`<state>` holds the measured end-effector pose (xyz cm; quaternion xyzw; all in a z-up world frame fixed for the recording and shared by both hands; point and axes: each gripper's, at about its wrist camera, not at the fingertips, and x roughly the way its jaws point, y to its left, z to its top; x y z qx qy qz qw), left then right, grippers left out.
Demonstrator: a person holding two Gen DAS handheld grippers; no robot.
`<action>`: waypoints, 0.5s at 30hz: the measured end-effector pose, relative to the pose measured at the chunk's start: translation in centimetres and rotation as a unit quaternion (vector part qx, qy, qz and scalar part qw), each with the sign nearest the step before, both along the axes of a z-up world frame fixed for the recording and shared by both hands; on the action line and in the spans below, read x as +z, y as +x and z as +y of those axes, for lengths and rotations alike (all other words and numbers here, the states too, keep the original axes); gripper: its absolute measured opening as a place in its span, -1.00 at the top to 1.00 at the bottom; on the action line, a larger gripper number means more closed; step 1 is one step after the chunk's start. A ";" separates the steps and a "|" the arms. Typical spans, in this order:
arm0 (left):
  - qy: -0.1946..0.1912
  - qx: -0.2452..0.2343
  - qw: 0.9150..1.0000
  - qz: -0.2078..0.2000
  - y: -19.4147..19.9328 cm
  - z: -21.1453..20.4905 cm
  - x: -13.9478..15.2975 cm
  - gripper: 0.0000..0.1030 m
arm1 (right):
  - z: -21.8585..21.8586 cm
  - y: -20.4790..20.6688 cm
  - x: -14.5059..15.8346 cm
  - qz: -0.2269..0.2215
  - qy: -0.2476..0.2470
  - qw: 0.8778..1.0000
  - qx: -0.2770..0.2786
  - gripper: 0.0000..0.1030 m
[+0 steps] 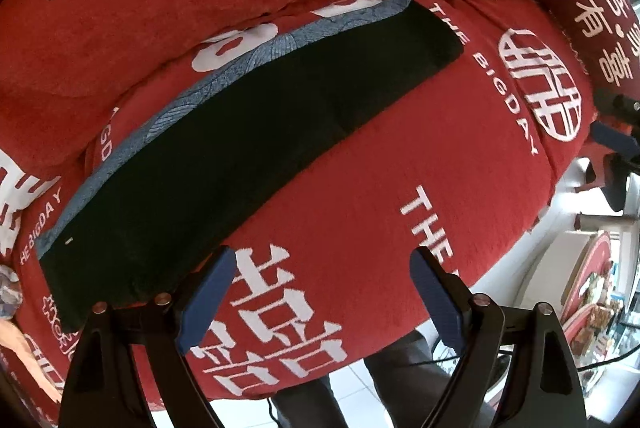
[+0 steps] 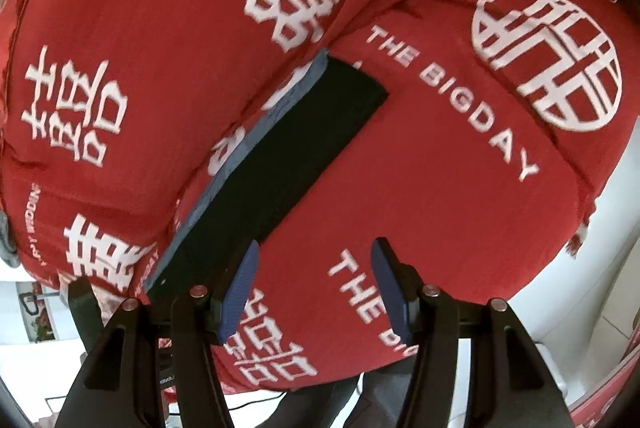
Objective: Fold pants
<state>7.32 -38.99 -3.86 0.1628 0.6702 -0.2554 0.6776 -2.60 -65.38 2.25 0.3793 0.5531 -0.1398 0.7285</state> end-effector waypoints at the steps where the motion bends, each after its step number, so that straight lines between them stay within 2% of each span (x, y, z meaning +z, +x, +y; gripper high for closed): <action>1: 0.002 0.004 1.000 0.001 0.3 -0.2 -0.4 -0.73 | -0.7 0.1 0.0 -0.002 -0.003 1.000 -0.004 -0.21; 5: 0.013 0.015 1.000 -0.006 1.3 -0.9 -1.7 -0.73 | -3.3 0.8 -0.7 -0.008 -0.013 1.000 -0.012 -0.21; 9: 0.021 0.035 0.999 -0.031 3.0 -1.6 -2.8 -0.73 | -5.3 1.5 -2.5 -0.021 -0.013 0.999 -0.025 -0.21; 12: 0.023 0.059 0.997 -0.037 4.8 -1.7 -4.4 -0.73 | -6.3 2.4 -4.9 -0.033 0.014 0.999 -0.029 -0.21; 15: 0.034 0.080 0.995 -0.043 6.5 -2.1 -7.0 -0.73 | -6.7 4.1 -7.9 -0.026 0.022 0.999 -0.019 -0.21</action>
